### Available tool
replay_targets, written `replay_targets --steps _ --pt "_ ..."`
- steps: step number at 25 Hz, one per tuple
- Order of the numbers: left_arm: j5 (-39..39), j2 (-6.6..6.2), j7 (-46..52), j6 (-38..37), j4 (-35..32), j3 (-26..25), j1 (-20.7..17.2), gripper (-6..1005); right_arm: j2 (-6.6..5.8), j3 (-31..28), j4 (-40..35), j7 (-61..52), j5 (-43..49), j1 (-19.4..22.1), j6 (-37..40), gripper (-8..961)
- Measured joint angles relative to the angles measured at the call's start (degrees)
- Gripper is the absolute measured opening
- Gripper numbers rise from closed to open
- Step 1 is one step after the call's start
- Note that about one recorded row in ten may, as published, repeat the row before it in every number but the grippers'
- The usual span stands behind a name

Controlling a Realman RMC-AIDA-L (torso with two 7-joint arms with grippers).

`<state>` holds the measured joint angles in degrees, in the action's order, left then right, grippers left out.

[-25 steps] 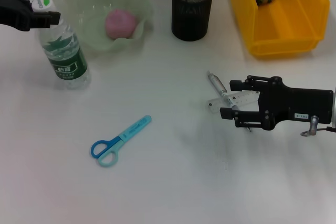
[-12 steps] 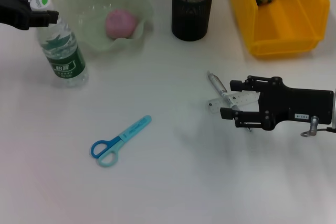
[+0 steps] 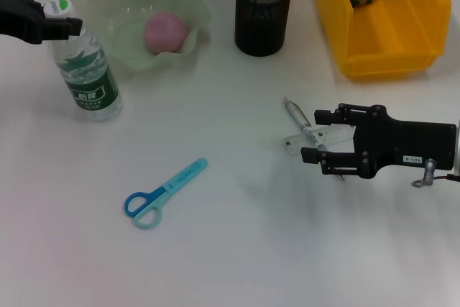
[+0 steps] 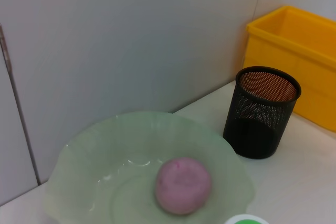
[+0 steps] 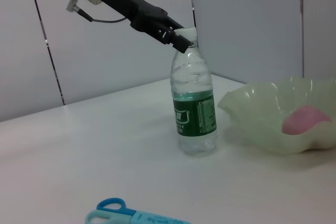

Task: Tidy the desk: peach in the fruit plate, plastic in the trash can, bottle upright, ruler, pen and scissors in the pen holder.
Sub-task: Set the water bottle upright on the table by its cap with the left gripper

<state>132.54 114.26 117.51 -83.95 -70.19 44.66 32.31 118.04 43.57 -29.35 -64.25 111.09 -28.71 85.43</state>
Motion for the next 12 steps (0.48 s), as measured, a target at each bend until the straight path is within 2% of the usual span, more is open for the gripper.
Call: replay_targets --steps 12 --pt "0.0 0.25 0.6 0.6 -0.1 -0.1 0.0 464 -0.01 -0.2 0.0 0.0 0.0 -0.1 0.0 759"
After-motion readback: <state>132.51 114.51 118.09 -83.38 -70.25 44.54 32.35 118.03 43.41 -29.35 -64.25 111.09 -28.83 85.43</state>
